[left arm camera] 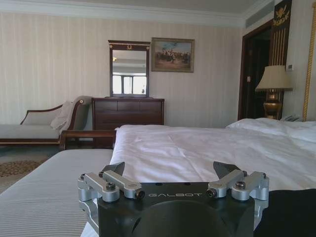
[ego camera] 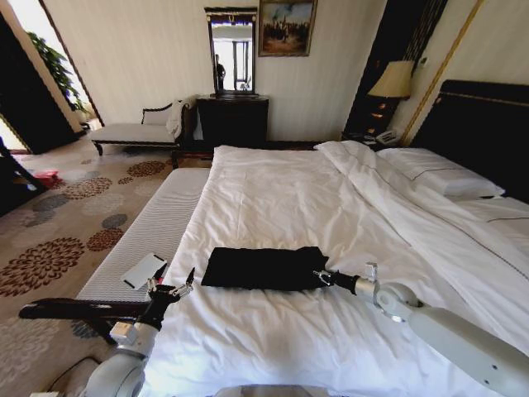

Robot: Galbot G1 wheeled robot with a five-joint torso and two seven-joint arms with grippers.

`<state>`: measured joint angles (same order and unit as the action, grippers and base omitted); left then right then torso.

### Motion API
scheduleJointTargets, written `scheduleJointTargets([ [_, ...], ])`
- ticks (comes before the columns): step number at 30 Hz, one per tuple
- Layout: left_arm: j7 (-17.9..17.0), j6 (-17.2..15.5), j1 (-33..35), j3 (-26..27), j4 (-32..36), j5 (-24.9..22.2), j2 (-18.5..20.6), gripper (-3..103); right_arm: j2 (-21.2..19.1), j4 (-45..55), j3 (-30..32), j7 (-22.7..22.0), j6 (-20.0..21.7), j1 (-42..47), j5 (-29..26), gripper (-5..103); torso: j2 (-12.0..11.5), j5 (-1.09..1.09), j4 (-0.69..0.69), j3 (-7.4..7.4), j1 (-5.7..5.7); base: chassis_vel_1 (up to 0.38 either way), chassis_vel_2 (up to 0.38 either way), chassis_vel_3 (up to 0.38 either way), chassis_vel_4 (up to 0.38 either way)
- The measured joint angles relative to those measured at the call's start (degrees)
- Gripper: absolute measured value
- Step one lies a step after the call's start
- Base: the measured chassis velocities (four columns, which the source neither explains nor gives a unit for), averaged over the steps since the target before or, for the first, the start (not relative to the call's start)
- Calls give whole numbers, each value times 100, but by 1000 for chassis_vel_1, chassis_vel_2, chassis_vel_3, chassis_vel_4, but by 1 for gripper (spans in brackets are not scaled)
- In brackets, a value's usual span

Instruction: Fold the clothes on the bed.

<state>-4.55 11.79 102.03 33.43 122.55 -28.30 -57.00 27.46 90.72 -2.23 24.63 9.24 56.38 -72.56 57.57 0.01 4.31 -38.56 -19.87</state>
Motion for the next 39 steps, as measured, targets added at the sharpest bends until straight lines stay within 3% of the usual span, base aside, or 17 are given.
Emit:
scheduleJointTargets([
  [13,0,0,0,0,0,0,0,100,-618,203,411,-22,-72,82,-119,4,0,0,1,0,0,0,0,0,0],
  [29,0,0,0,0,0,0,0,100,-1351,-408,791,342,-197,201,-63,4,0,0,1,0,1,0,0,0,0],
  [35,0,0,0,0,0,0,0,100,-1454,-552,805,367,-240,183,145,4,0,0,1,0,1,0,0,0,0],
  [39,0,0,0,0,0,0,0,100,-1375,-441,816,263,-489,184,973,4,0,0,1,0,1,0,0,0,0],
])
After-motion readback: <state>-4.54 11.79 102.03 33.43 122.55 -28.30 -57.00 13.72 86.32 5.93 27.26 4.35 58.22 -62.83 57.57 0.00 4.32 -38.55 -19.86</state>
